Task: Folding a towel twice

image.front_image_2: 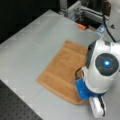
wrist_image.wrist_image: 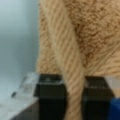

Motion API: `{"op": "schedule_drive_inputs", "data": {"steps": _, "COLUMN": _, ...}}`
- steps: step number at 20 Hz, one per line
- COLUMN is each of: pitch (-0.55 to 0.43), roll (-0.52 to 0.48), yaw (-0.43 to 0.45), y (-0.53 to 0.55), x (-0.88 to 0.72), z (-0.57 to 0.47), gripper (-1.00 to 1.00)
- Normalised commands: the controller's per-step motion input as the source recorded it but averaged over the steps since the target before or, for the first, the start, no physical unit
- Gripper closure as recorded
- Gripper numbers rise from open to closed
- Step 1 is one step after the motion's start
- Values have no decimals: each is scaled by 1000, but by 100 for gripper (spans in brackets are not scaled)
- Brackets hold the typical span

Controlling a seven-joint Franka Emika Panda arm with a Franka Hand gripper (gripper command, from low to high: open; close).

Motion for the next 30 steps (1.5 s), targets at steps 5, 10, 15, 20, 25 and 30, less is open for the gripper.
{"op": "schedule_drive_inputs", "data": {"steps": 5, "pitch": -320, "roll": 240, "yaw": -221, "y": -4, "x": -809, "z": -89, "gripper": 100}}
{"op": "schedule_drive_inputs", "data": {"steps": 10, "pitch": -293, "roll": 110, "yaw": -219, "y": -77, "x": -594, "z": -148, "gripper": 100}}
{"op": "schedule_drive_inputs", "data": {"steps": 15, "pitch": -206, "roll": 9, "yaw": -202, "y": -223, "x": -532, "z": -141, "gripper": 100}}
{"op": "schedule_drive_inputs", "data": {"steps": 20, "pitch": -91, "roll": -47, "yaw": -133, "y": -190, "x": -420, "z": -95, "gripper": 100}}
{"op": "schedule_drive_inputs", "data": {"steps": 25, "pitch": -11, "roll": -56, "yaw": -104, "y": -131, "x": -387, "z": -58, "gripper": 100}}
{"op": "schedule_drive_inputs", "data": {"steps": 30, "pitch": 40, "roll": -25, "yaw": -71, "y": -69, "x": -325, "z": -20, "gripper": 100}}
